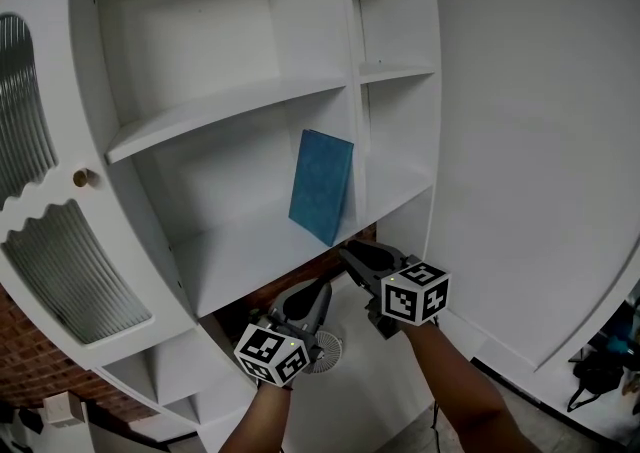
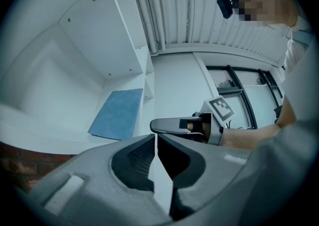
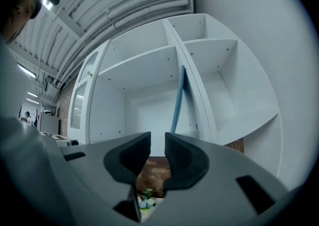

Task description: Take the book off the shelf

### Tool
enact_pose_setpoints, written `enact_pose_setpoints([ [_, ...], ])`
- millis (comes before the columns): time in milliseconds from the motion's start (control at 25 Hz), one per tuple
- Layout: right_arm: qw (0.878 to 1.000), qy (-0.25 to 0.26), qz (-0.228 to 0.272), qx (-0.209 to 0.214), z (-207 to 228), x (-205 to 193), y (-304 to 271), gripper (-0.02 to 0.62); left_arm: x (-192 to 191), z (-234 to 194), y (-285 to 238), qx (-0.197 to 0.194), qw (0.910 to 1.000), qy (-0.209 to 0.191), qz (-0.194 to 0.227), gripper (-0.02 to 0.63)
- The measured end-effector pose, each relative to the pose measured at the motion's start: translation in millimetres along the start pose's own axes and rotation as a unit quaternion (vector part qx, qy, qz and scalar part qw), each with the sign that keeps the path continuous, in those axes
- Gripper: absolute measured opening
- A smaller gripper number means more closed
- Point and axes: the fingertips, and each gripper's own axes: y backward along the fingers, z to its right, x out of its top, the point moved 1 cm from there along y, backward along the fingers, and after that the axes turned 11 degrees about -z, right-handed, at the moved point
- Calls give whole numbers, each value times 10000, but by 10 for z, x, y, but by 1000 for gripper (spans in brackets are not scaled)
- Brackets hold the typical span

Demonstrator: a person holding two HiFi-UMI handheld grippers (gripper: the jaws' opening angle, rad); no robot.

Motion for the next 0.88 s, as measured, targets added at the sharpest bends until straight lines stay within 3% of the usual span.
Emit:
enact_pose_setpoints([
  [520,9983,-573,91,10,294,124,-276,160,-15,-70,-127,-46,10000,-11,-63,11],
  [880,9967,-803,4,110,364,176,-490,166,-10,-115,-160,-85,9999,62,-59,11],
])
